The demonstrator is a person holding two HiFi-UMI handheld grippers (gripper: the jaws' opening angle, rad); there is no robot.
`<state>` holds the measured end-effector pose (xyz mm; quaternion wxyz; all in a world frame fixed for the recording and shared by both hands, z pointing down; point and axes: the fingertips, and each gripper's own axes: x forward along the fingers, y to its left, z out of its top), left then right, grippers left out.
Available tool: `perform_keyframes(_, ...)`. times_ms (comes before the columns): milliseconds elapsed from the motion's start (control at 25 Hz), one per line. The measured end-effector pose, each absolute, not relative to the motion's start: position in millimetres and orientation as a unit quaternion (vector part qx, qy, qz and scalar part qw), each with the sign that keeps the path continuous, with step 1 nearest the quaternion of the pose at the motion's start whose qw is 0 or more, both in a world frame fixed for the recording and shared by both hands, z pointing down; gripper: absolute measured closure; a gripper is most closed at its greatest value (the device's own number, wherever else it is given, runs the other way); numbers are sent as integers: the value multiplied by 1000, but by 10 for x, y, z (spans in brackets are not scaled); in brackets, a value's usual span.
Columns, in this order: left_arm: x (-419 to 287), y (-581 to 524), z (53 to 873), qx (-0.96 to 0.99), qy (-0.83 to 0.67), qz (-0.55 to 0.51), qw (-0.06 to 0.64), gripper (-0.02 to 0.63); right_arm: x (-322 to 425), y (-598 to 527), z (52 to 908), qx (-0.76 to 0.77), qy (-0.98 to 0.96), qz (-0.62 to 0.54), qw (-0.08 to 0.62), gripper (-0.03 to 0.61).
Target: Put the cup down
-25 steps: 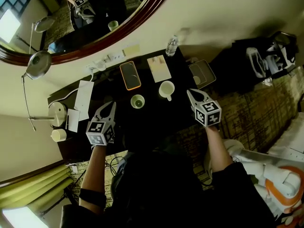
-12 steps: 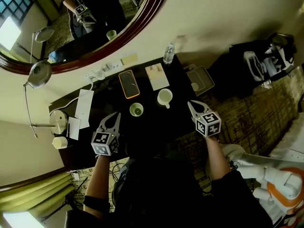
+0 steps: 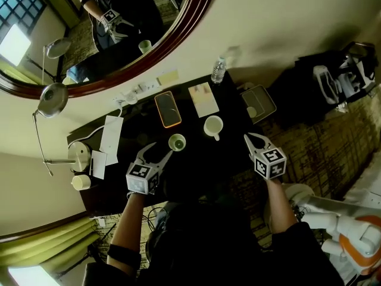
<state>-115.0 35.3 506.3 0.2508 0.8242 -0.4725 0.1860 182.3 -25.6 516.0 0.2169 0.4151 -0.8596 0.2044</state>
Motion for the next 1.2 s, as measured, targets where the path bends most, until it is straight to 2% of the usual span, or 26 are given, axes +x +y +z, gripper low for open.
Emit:
perform_keyframes(160, -921, 301, 5320, 838, -412, 251, 256, 196, 1845, -225, 5209, 413, -859, 211, 218, 576)
perform_keyframes(280, -804, 257, 5558, 838, -375, 312, 245, 139, 1852, -164, 5285, 413, -856, 219, 221, 576)
perform_keyframes(560, -647, 140, 6228, 826, -308, 423, 210, 133, 1874, -93, 5500, 408, -850, 239, 231, 576)
perform_keyframes(1040, -573, 47, 6711, 804, -311, 453, 228, 128, 1823, -183, 5738, 390, -853, 256, 237, 576)
perform_keyframes(1120, -597, 27, 6760, 801, -322, 452, 224, 173, 1820, -187, 5771, 386, -853, 257, 239, 576)
perform_keyframes(1160, -603, 5, 6766, 802, -328, 447, 224, 216, 1824, -187, 5800, 383, -853, 256, 243, 577)
perform_keyframes(1200, -602, -21, 6762, 803, -333, 440, 226, 218, 1831, -187, 5834, 381, -853, 255, 248, 577)
